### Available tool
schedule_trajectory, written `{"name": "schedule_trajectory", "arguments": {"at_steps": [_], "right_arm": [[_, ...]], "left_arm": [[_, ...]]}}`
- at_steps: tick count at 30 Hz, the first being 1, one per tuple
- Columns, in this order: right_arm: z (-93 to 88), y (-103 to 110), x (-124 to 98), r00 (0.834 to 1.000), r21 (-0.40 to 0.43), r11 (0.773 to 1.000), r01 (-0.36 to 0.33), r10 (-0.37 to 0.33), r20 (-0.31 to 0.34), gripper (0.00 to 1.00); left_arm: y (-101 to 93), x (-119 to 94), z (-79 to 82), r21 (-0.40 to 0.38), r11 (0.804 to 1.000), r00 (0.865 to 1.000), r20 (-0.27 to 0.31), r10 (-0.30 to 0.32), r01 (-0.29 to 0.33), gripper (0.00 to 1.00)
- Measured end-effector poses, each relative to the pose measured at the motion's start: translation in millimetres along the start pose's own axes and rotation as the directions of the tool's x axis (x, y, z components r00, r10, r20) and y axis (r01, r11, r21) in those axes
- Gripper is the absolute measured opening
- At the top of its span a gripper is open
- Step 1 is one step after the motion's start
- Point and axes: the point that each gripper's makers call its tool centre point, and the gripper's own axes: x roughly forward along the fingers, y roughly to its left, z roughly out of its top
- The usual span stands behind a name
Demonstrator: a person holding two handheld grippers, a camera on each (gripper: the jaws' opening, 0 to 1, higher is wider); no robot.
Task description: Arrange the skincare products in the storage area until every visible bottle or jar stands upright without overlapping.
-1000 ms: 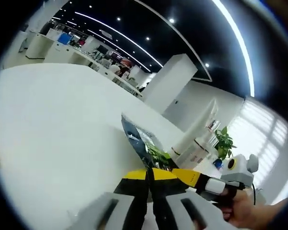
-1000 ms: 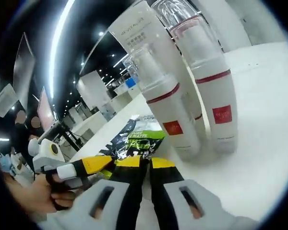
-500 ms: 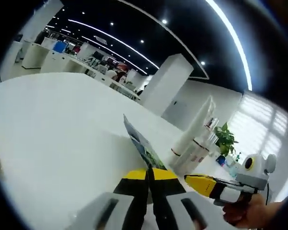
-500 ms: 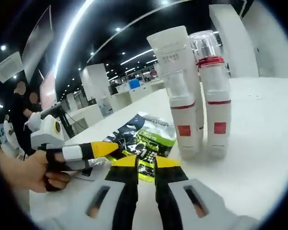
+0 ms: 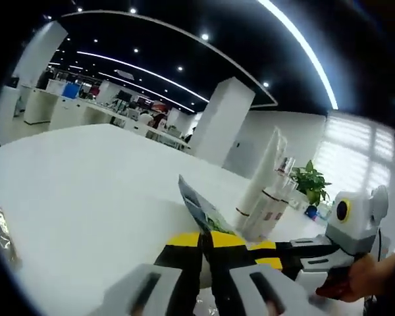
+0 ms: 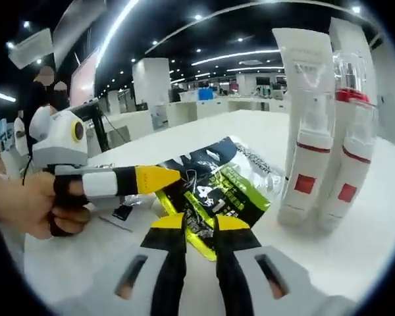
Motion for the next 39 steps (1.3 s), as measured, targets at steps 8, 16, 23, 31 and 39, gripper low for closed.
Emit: {"name": "schedule_trajectory", "arguments": {"at_steps": [8, 16, 23, 31, 39], "right_arm": [[1.7, -20, 3, 0.996, -0.103, 0.993, 0.051, -0.057, -0.062, 0.00], [3.3, -27, 7, 0.995, -0.121, 0.992, 0.040, -0.051, -0.087, 0.00], [3.4, -29, 8, 0.994, -0.114, 0.992, 0.050, -0.060, -0.091, 0.00], [3.8, -29, 9, 0.994, -0.136, 0.990, 0.033, -0.046, -0.096, 0.00], [3.9, -27, 8, 0.994, -0.155, 0.988, 0.017, -0.033, -0.104, 0.00]], "left_arm": [[1.6, -2, 1.5, 0.007, 1.000, 1.000, 0.010, 0.007, -0.007, 0.03], [0.7, -5, 0.4, 0.049, 0.999, 1.000, 0.007, 0.013, -0.013, 0.05], [2.2, -9, 5.1, 0.070, 0.997, 0.999, 0.039, 0.024, -0.027, 0.08], [4.0, -17, 8.2, 0.050, 0.998, 0.998, 0.059, 0.030, -0.033, 0.12], [14.6, -54, 8.7, 0.069, 0.995, 0.996, 0.052, 0.071, -0.074, 0.21]]}}
